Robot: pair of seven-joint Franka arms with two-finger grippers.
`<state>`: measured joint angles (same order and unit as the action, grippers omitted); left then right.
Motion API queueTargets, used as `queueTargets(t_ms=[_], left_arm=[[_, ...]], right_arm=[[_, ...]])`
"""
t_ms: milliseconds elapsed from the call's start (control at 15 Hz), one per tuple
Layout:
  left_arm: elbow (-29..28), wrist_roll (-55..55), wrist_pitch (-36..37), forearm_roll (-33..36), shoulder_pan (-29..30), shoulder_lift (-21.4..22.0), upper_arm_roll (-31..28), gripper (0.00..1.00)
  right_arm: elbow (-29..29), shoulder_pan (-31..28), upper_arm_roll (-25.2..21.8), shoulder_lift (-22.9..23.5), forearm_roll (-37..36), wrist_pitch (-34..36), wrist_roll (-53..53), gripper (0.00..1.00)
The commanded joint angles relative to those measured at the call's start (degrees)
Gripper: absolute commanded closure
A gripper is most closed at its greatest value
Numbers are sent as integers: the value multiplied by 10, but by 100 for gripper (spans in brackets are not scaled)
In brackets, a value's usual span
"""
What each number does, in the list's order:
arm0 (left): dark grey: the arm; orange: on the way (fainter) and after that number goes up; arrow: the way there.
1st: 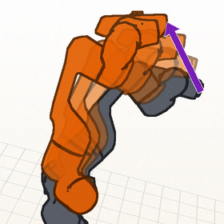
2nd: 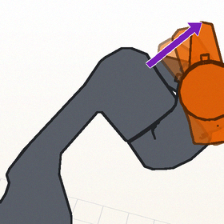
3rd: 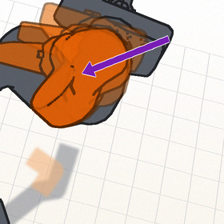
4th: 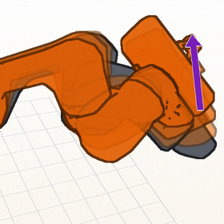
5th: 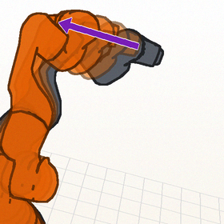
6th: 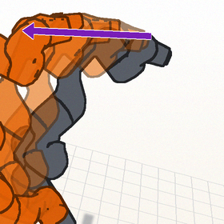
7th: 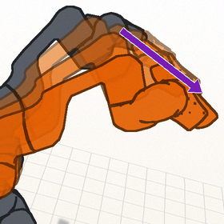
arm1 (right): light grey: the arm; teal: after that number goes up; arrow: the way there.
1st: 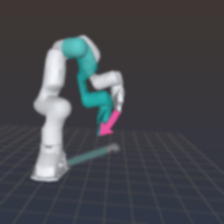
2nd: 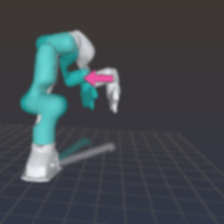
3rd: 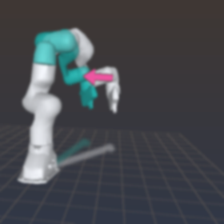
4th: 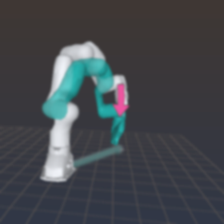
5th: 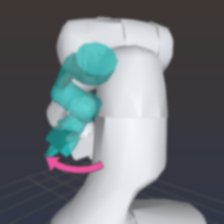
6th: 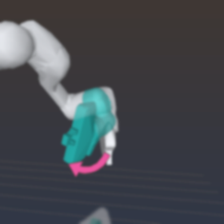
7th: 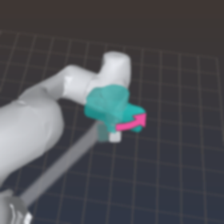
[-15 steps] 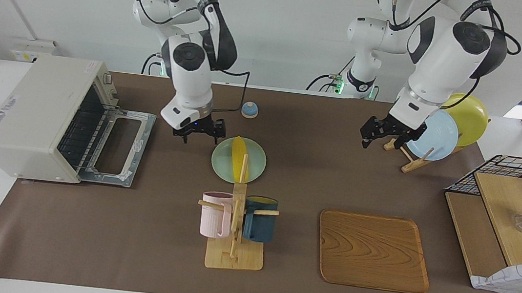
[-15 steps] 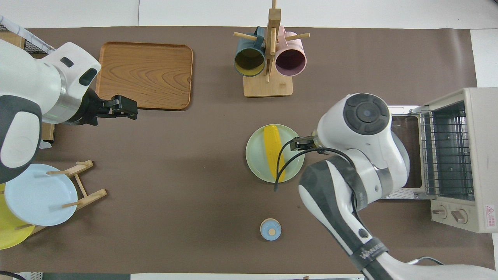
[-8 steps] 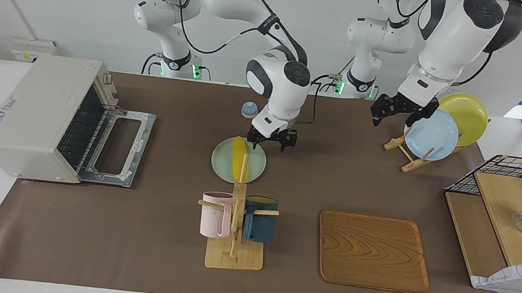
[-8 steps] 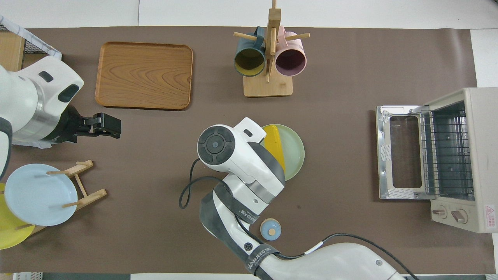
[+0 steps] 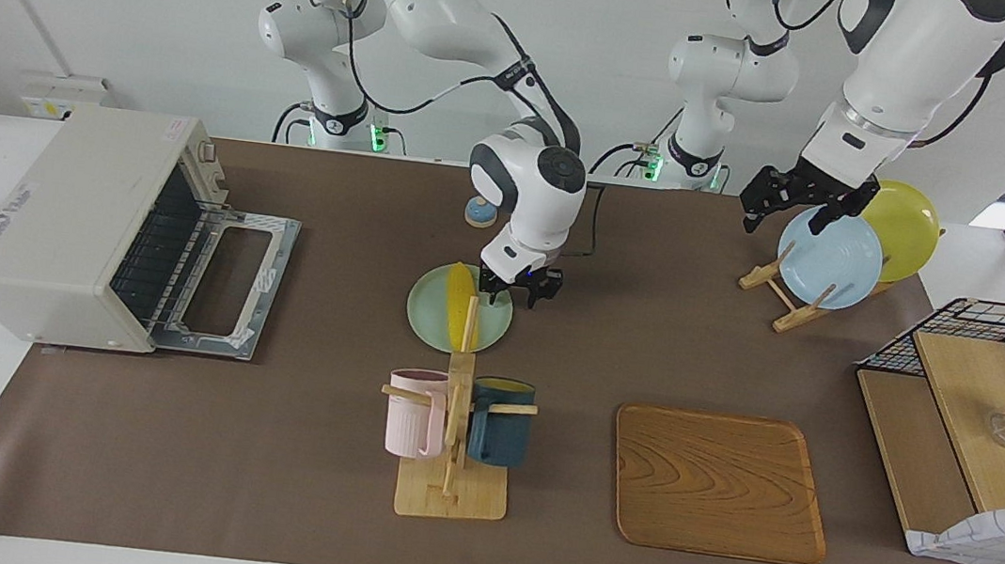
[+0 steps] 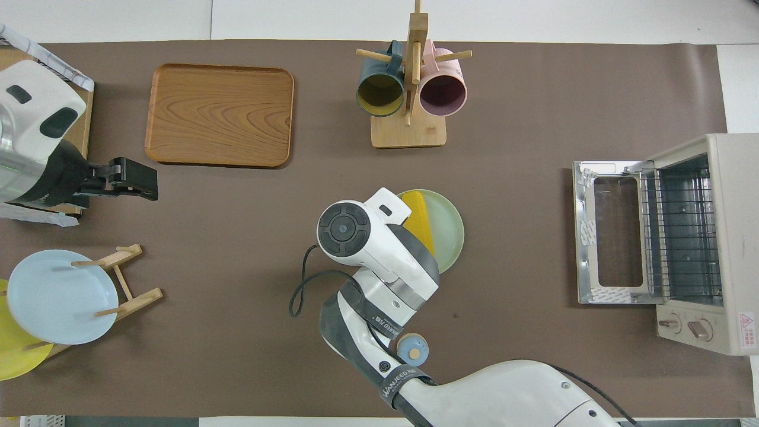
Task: Put corn in oven
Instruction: 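Grasp the corn on the green plate with the right gripper and lift it, then carry the corn with the right gripper into the open toaster oven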
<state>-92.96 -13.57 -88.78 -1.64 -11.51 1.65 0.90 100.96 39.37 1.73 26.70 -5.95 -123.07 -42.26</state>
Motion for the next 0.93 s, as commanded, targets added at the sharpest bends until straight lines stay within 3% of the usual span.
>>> queueTargets(t_ms=[0, 200, 467, 733, 867], left_arm=[[19, 10, 22, 5, 7, -13, 8, 0], [18, 17, 24, 1, 8, -12, 9, 0], [6, 28, 17, -3, 12, -9, 9, 0], [6, 28, 10, -9, 13, -11, 9, 0], [6, 28, 7, -13, 21, -11, 10, 0]], right_arm=[[22, -6, 4, -19, -6, -2, 10, 100], [1, -8, 4, -18, -9, 42, 28, 100], [-79, -24, 3, -17, -49, 177, 73, 100], [-51, -90, 1, -87, -49, 243, 134, 100], [6, -132, 1, -142, -49, 258, 157, 100]])
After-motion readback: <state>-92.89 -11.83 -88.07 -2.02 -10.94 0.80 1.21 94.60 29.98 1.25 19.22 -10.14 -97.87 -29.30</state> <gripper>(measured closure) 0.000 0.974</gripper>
